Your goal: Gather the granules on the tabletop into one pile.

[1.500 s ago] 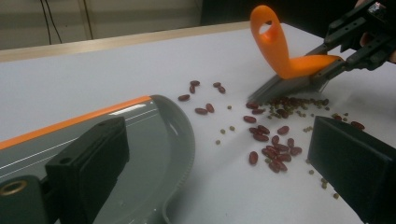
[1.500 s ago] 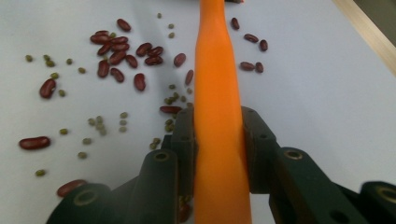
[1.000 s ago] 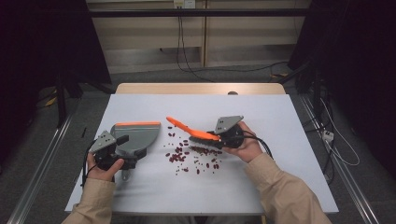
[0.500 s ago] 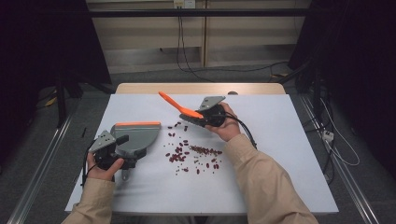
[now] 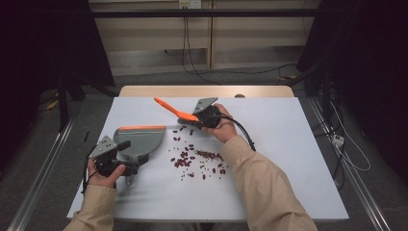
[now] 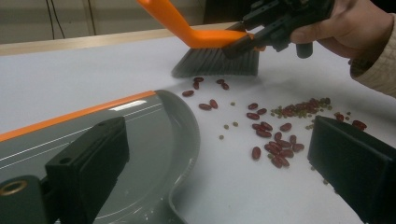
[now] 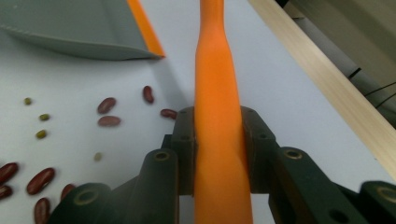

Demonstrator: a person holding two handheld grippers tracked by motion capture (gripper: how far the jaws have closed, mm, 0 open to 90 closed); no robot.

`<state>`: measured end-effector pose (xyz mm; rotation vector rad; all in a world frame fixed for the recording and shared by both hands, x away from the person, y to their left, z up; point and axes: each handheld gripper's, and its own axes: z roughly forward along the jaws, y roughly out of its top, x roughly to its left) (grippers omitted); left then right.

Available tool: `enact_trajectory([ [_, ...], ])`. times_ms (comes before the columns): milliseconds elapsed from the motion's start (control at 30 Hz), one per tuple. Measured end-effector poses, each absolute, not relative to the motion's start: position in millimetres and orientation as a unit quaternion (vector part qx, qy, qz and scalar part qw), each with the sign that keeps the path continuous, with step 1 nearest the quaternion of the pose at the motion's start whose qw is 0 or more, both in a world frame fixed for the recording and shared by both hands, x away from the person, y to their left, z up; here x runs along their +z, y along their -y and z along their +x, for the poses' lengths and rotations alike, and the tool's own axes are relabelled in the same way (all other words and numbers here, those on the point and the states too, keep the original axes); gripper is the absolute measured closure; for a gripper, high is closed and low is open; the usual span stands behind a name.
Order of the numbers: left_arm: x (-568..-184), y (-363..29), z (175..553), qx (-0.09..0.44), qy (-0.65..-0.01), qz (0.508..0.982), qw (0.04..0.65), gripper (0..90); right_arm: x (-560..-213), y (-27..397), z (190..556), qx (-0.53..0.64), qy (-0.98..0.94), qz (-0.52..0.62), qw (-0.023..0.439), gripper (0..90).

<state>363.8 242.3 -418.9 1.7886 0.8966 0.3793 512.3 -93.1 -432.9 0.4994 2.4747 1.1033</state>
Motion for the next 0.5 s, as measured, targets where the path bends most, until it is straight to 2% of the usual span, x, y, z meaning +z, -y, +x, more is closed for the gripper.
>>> enact_trajectory([
  [500, -419.7, -243.1, 365.4, 0.161, -0.373, 0.751, 0.52, 5.3, -427.2, 110.3, 468.0, 0.382, -0.908, 0.09, 0.145, 71.1],
])
